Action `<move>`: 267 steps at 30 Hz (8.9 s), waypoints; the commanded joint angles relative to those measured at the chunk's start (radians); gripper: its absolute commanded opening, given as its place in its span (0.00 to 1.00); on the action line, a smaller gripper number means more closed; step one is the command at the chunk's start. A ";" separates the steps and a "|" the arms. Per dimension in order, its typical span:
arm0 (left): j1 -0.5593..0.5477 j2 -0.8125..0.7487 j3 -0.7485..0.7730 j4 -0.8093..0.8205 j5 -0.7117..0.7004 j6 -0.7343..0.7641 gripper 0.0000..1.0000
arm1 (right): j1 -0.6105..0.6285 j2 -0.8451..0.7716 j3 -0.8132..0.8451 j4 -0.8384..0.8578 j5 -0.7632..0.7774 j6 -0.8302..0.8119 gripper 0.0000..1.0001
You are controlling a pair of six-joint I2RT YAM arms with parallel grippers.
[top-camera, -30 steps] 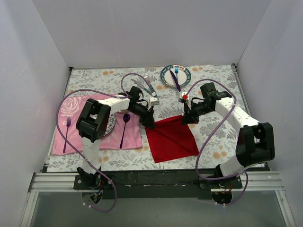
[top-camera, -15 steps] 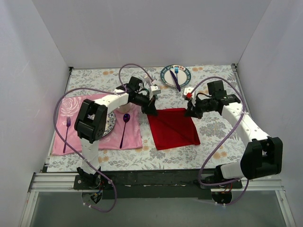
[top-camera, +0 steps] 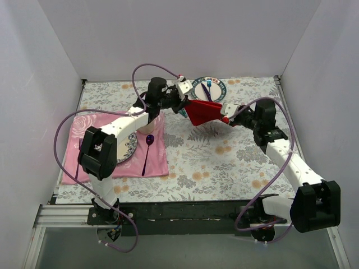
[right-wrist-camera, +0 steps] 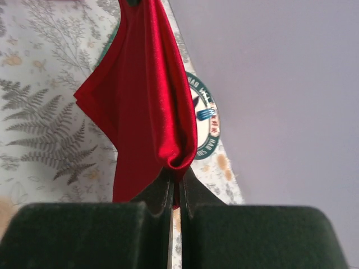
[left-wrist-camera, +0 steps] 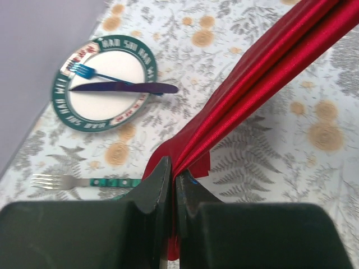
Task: Fold the napkin into a case and place the utensils inside
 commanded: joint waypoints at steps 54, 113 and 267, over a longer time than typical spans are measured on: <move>-0.234 -0.261 -0.579 0.125 -0.229 0.054 0.00 | -0.070 -0.177 -0.584 -0.175 -0.257 -1.035 0.01; -0.098 -0.311 -0.333 -0.207 -0.178 -0.582 0.71 | -0.061 0.255 0.212 -0.544 -0.319 0.529 0.29; -0.092 -0.370 -0.846 0.076 -0.175 -1.142 0.59 | 0.608 0.079 -0.265 -0.542 0.232 0.284 0.01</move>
